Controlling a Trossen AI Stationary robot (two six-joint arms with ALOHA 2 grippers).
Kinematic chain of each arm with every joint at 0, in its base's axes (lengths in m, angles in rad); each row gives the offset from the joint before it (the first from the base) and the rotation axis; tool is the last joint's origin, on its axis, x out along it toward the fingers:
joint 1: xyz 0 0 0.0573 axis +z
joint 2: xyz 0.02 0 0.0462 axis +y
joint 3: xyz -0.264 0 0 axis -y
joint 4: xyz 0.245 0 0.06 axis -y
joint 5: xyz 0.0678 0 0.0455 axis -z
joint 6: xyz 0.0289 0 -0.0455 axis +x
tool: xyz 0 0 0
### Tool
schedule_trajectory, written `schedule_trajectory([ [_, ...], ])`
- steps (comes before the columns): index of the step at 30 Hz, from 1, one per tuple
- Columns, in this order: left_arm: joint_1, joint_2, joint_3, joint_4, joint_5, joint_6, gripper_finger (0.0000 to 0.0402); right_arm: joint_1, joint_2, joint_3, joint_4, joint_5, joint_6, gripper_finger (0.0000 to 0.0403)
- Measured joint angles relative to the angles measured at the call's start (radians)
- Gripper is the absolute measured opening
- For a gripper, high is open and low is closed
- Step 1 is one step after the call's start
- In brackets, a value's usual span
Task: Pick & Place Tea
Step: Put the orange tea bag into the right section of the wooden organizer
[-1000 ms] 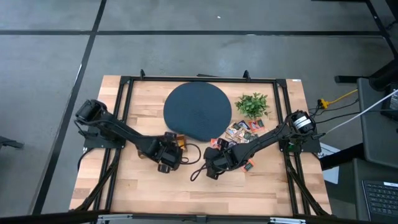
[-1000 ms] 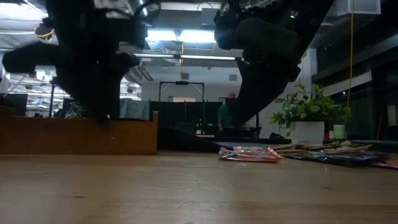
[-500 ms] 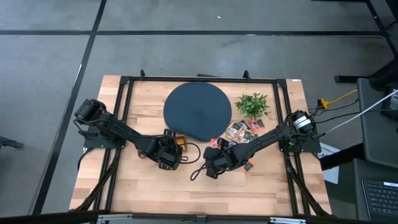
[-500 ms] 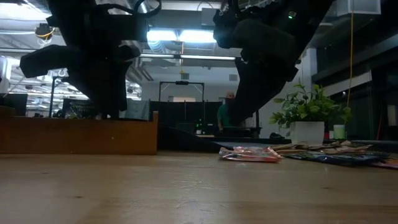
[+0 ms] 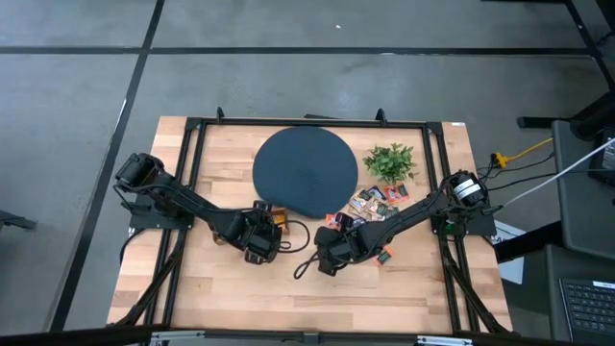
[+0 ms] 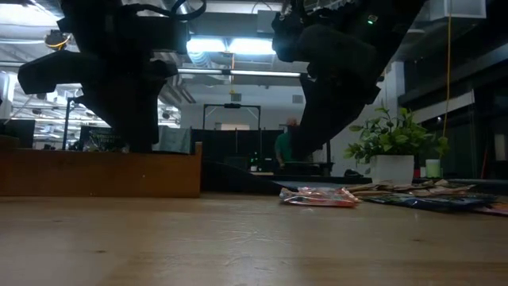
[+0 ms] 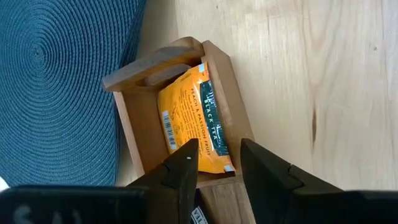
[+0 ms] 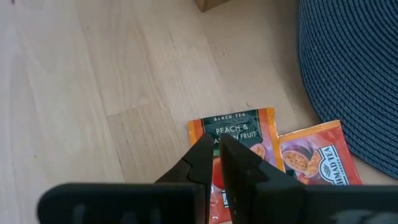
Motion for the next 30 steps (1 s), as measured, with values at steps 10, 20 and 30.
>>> schedule_trajectory([
  [10,0.000,0.000,0.000,0.000,-0.013,-0.002,0.0110,0.000,0.000,0.000,0.000,0.000,0.001,0.0033],
  [20,0.000,0.000,0.000,0.000,-0.014,-0.002,0.0109,0.000,0.000,0.000,0.000,0.000,0.003,0.0033],
  [30,0.000,0.000,0.000,0.000,-0.014,-0.002,0.0104,0.000,0.000,0.000,0.000,0.000,0.003,0.0033],
])
